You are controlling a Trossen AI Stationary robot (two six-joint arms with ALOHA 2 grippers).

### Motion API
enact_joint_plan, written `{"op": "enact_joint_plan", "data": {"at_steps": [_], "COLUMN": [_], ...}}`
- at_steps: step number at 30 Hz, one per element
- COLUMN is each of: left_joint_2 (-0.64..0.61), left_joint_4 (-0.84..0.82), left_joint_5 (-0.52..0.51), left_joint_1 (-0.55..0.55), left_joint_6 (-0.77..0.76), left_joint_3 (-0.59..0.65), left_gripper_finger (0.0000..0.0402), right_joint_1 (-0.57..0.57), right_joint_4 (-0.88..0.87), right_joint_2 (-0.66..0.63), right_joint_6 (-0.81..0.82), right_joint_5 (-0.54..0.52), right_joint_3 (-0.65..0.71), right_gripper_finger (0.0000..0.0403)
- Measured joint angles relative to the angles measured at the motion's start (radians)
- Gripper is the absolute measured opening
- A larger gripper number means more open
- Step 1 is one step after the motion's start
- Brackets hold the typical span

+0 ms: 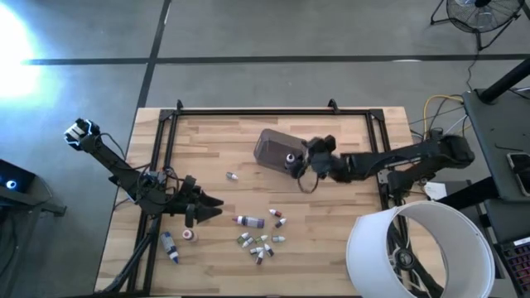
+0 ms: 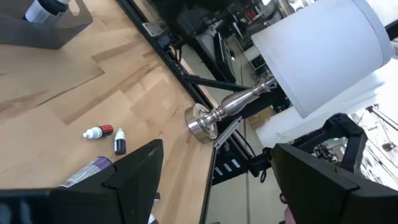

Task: Pick & Place food coloring
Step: Put the large pink food coloring bottle into the black bin

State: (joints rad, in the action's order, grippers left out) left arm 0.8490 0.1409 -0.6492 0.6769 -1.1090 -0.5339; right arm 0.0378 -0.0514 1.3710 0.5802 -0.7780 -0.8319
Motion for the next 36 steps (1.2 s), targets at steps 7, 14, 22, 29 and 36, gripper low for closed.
{"op": "enact_joint_plan", "data": {"at_steps": [7,14,22,29,36], "left_joint_2": [0.0,0.0,0.0,0.018,0.13], "left_joint_4": [-0.001,-0.007,-0.089,-0.149,-0.468], "left_joint_5": [-0.021,-0.001,0.177,0.581,0.664], "left_joint_1": [-0.049,-0.127,-0.152,-0.149,-0.149], "left_joint_6": [-0.028,-0.031,-0.113,-0.113,-0.063], "left_joint_3": [0.0,0.0,0.0,-0.013,-0.176], "left_gripper_finger": [0.0275,0.0275,0.0275,0.0275,0.0275], "right_joint_1": [-0.097,-0.08,-0.019,0.037,0.099], "right_joint_4": [-0.106,-0.273,-0.274,-0.275,-0.271], "right_joint_2": [-0.037,-0.026,-0.026,-0.028,-0.028], "right_joint_6": [0.019,0.083,0.097,0.089,0.06], "right_joint_5": [0.074,0.103,0.283,0.291,0.386], "right_joint_3": [-0.085,-0.143,-0.159,-0.159,-0.159], "right_gripper_finger": [0.0222,0.0221,0.0221,0.0221,0.0221]}}
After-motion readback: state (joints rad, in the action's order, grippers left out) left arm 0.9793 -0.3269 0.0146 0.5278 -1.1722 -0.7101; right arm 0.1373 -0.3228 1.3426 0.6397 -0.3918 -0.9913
